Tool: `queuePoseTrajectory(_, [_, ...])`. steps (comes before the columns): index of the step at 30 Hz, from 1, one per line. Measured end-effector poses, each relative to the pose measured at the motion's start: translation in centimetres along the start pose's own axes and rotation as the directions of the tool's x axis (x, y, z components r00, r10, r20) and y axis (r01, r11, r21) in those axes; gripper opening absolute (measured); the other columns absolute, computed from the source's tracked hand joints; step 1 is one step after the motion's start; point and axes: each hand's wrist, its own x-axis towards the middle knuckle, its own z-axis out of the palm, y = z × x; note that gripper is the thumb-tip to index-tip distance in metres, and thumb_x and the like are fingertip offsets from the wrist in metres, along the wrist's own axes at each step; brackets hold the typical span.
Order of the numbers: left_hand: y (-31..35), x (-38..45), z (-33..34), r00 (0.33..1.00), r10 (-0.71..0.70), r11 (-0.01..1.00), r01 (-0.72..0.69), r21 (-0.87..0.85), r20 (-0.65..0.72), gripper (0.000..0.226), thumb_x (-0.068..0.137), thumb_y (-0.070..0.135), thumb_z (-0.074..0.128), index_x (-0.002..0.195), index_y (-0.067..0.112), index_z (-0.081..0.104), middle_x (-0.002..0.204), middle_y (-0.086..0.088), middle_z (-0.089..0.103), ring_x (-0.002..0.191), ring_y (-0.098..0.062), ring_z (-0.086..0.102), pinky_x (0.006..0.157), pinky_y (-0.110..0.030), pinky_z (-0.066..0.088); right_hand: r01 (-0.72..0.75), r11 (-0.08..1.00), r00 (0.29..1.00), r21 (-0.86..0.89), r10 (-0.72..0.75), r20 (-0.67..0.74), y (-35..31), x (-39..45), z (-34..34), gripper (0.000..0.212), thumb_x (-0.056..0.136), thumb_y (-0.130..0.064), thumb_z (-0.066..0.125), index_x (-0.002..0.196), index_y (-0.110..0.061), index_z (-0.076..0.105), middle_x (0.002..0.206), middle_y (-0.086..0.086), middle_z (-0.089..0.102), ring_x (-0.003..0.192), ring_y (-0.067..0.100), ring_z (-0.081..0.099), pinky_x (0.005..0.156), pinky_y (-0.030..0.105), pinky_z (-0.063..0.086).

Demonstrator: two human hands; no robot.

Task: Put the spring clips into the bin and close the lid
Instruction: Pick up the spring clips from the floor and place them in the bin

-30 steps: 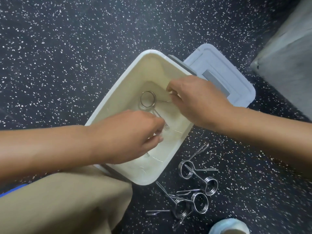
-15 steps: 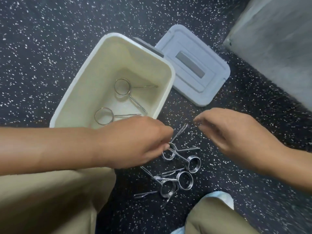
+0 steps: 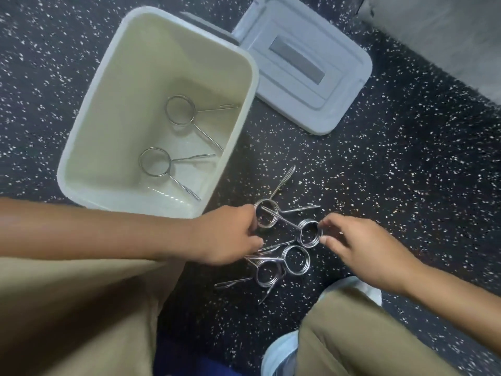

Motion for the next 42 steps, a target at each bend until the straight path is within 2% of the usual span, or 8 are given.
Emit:
queuePoseTrajectory(7, [1.0, 4.1, 1.6, 0.956, -0.268, 0.935, 0.229, -0.270, -0.116, 0.061, 0.098, 0.031, 0.055, 0.141, -0.001, 0.026, 0.114, -0.017, 0.062, 0.093, -0.023, 0.064, 0.073, -0.036, 0.052, -0.093, 0.860, 0.996, 0.502, 0.076, 0.054, 0.4, 2.0, 4.0, 0.029, 0.094, -0.024, 0.068, 0.123, -0.021, 0.065, 0.113, -0.011, 0.069, 0.102, 0.015, 0.067, 0.085, 0.018, 0.049])
queuePoseTrajectory(10, [0.8, 5.3, 2.2, 0.930, -0.352, 0.895, 0.300, -0.331, -0.107, 0.059, 0.097, 0.023, 0.053, 0.144, 0.001, 0.024, 0.117, -0.022, 0.063, 0.102, -0.033, 0.066, 0.078, -0.040, 0.054, -0.121, 0.774, 0.992, 0.622, 0.084, 0.089, 0.4, 2.6, 5.5, 0.023, 0.093, -0.017, 0.068, 0.114, -0.025, 0.063, 0.111, -0.006, 0.069, 0.100, 0.025, 0.068, 0.093, 0.040, 0.054])
queuePoseTrajectory(13, [0.1, 5.9, 2.7, 0.919, -0.370, 0.899, 0.316, -0.304, -0.138, 0.043, 0.096, 0.019, 0.052, 0.135, 0.007, 0.037, 0.117, -0.021, 0.066, 0.104, -0.036, 0.067, 0.085, -0.043, 0.056, -0.122, 0.702, 0.992, 0.702, 0.068, 0.104, -0.1, 3.0, 6.2, 0.023, 0.095, -0.011, 0.064, 0.108, -0.030, 0.060, 0.113, 0.011, 0.067, 0.074, 0.029, 0.058, 0.069, 0.039, 0.052])
queuePoseTrajectory(16, [-0.3, 6.0, 3.0, 0.924, -0.346, 0.911, 0.290, -0.293, -0.161, 0.023, 0.098, 0.019, 0.053, 0.119, 0.013, 0.048, 0.110, -0.013, 0.069, 0.098, -0.030, 0.068, 0.088, -0.048, 0.056, -0.122, 0.718, 0.991, 0.685, 0.054, 0.121, -0.4, 3.2, 6.8, 0.023, 0.096, -0.014, 0.064, 0.114, -0.027, 0.062, 0.103, 0.018, 0.064, 0.073, 0.021, 0.050, 0.067, 0.036, 0.046])
queuePoseTrajectory(25, [-0.2, 6.2, 2.9, 0.927, -0.343, 0.862, 0.247, -0.443, -0.151, 0.013, 0.097, 0.012, 0.047, 0.109, 0.008, 0.051, 0.087, -0.013, 0.074, 0.081, -0.028, 0.074, 0.081, -0.047, 0.060, -0.111, 0.696, 0.993, 0.709, 0.097, 0.059, 0.3, 2.4, 7.4, 0.027, 0.095, -0.017, 0.066, 0.121, -0.025, 0.066, 0.056, -0.003, 0.046, 0.041, 0.006, 0.035, 0.044, 0.020, 0.032])
queuePoseTrajectory(30, [0.2, 5.7, 2.4, 0.914, -0.355, 0.867, 0.244, -0.434, -0.195, 0.016, 0.096, 0.014, 0.044, 0.107, 0.008, 0.053, 0.084, -0.015, 0.075, 0.069, -0.025, 0.067, 0.075, -0.043, 0.057, -0.044, 0.693, 0.973, 0.720, 0.192, -0.125, 1.1, 0.4, 7.1, 0.015, 0.093, -0.019, 0.069, 0.104, -0.029, 0.073, 0.058, -0.008, 0.046, 0.046, 0.002, 0.039, 0.049, 0.015, 0.035])
queuePoseTrajectory(36, [1.1, 4.9, 1.6, 0.921, -0.305, 0.900, 0.195, -0.390, -0.243, 0.019, 0.098, 0.015, 0.040, 0.107, 0.010, 0.057, 0.080, -0.014, 0.075, 0.058, -0.018, 0.063, 0.047, -0.021, 0.048, 0.028, 0.607, 0.932, 0.794, 0.271, -0.240, 2.4, -1.7, 5.4, 0.003, 0.089, -0.020, 0.075, 0.090, -0.023, 0.075, 0.060, -0.003, 0.050, 0.055, 0.010, 0.042, 0.053, 0.022, 0.036])
queuePoseTrajectory(42, [1.8, 3.5, 0.3, 0.942, -0.199, 0.934, 0.098, -0.344, -0.270, 0.016, 0.099, 0.020, 0.043, 0.091, 0.016, 0.055, 0.069, -0.005, 0.073, 0.054, -0.016, 0.063, 0.055, -0.028, 0.045, 0.089, 0.417, 0.907, 0.905, 0.342, -0.247, 2.6, -2.0, 3.5, 0.019, 0.087, -0.020, 0.076, 0.084, -0.009, 0.061, 0.063, 0.010, 0.043, 0.060, 0.021, 0.033, 0.051, 0.029, 0.030])
